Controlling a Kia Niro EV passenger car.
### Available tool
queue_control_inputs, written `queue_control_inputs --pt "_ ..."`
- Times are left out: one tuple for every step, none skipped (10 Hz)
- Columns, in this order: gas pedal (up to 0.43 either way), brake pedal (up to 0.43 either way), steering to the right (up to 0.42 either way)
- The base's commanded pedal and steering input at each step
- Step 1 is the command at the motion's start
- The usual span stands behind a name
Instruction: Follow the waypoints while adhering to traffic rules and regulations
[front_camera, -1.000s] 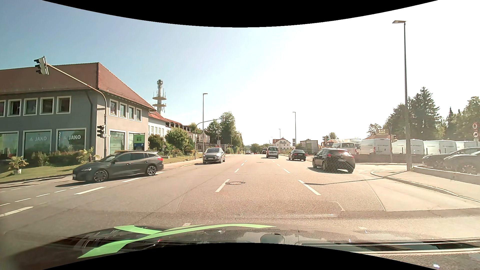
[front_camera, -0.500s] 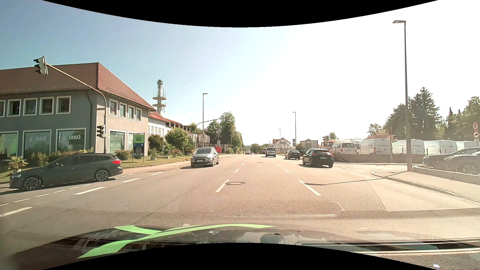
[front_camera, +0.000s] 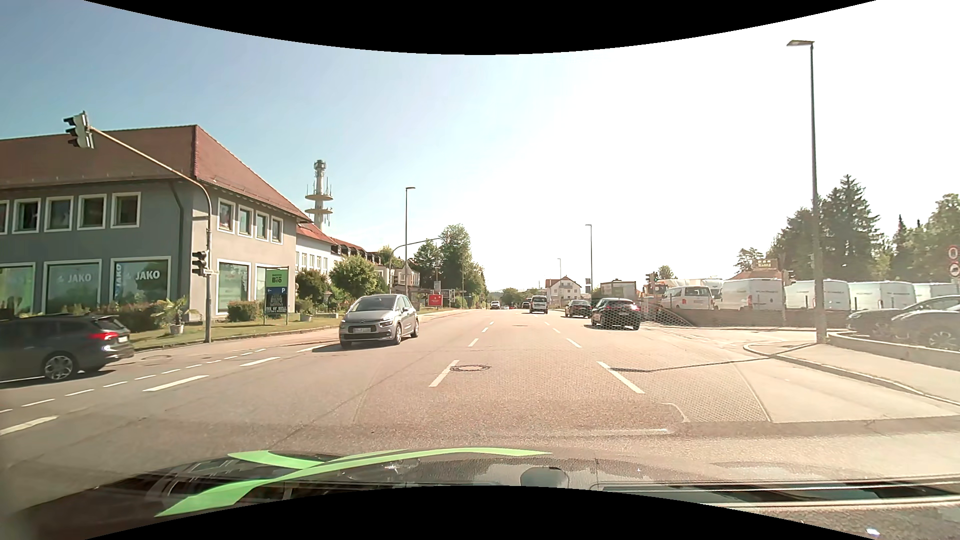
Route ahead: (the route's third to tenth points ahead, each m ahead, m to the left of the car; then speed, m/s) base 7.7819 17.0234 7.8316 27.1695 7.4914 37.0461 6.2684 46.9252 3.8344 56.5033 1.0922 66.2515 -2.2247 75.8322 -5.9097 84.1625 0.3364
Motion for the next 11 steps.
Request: queue_control_inputs --pt "0.197 0.055 -0.011" --pt "0.209 0.043 -0.012" --pt "0.24 0.0 -0.02" --pt "0.26 0.0 -0.027" --pt "0.26 0.0 -0.039" --pt "0.26 0.0 -0.057" --pt "0.26 0.0 -0.076" --pt "0.26 0.0 -0.103" --pt "0.299 0.0 -0.129" --pt "0.319 0.0 -0.15" --pt "0.311 0.0 -0.177"
